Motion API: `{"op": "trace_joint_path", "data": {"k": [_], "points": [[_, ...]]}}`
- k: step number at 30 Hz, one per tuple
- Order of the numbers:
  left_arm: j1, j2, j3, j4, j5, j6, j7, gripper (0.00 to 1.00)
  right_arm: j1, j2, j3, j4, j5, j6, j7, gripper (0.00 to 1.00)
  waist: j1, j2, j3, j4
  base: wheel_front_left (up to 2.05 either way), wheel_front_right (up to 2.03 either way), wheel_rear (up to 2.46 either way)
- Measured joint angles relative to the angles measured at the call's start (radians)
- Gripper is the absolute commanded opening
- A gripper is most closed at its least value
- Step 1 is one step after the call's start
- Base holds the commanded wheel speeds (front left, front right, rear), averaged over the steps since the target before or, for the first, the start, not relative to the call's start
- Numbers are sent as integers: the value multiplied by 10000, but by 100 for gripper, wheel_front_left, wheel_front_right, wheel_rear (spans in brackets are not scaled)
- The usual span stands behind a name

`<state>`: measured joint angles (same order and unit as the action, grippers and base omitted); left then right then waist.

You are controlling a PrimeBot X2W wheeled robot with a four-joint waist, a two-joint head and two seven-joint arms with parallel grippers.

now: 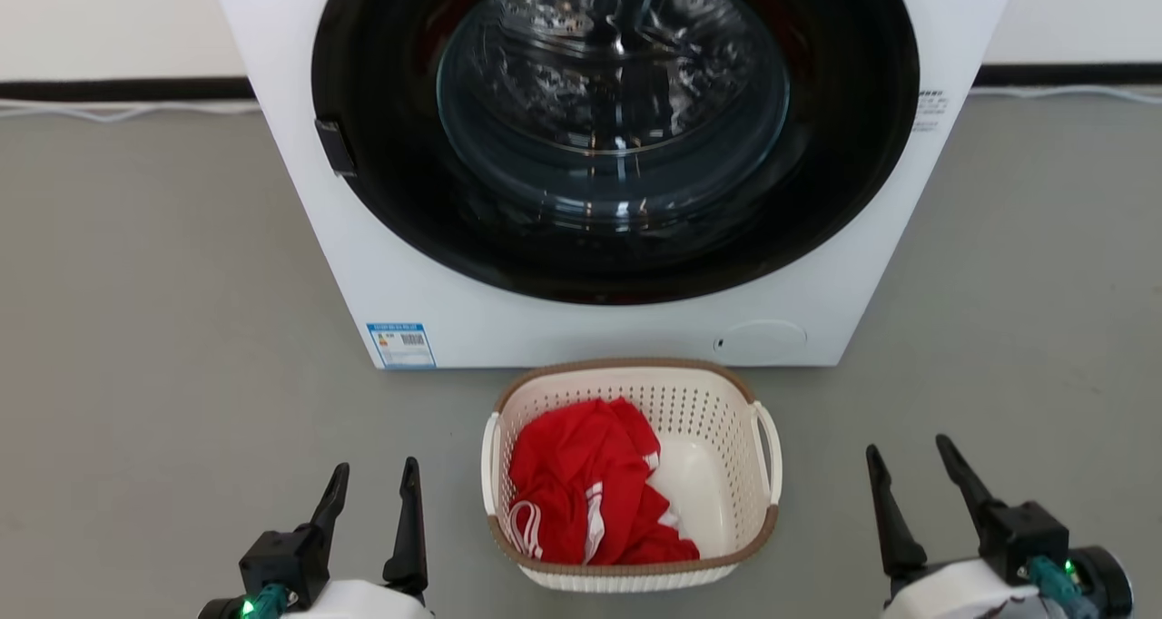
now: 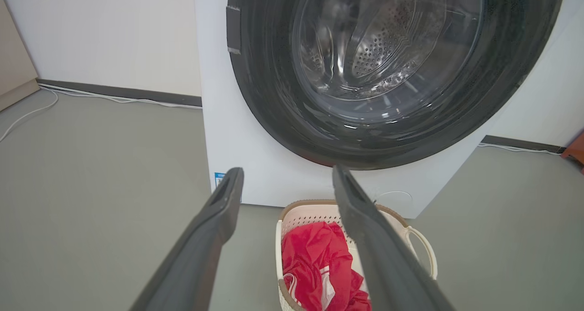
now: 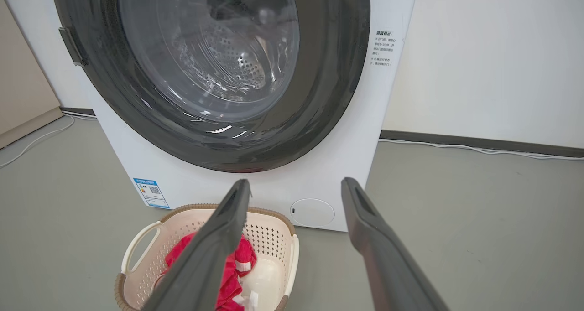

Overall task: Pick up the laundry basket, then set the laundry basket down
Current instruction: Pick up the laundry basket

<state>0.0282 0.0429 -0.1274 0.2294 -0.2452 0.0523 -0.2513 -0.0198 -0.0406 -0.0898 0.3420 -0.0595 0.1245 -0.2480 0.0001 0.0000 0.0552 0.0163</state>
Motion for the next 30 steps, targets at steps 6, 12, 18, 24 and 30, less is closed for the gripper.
{"op": "trace_joint_path", "data": {"k": [6, 12, 18, 24, 30], "points": [[-569, 0, -134, 148, -115, -8, 0, 100, -835, -6, -176, 222, 0, 0, 0, 100, 0, 0, 676, -22, 0, 0, 0], [-1149, -2, -393, 543, -244, -8, -2, 100, -1450, -33, -349, 596, -2, 0, 0, 100, 0, 0, 1336, -53, 0, 0, 0], [-2170, -17, -702, 1271, -660, -8, -13, 100, -2347, -56, -368, 1051, -4, 0, 0, 100, 0, 0, 2240, -75, 0, 0, 0], [-3591, -31, -1037, 2763, -1104, -88, -13, 100, -3632, -88, -366, 2266, -54, 2, -23, 100, 0, 0, 3362, -132, 0, 0, 0], [-5009, -61, -1409, 3848, -1250, -100, -15, 100, -4980, -121, -370, 3549, -345, 2, -29, 100, 0, 0, 4442, -128, 0, 0, 0]]}}
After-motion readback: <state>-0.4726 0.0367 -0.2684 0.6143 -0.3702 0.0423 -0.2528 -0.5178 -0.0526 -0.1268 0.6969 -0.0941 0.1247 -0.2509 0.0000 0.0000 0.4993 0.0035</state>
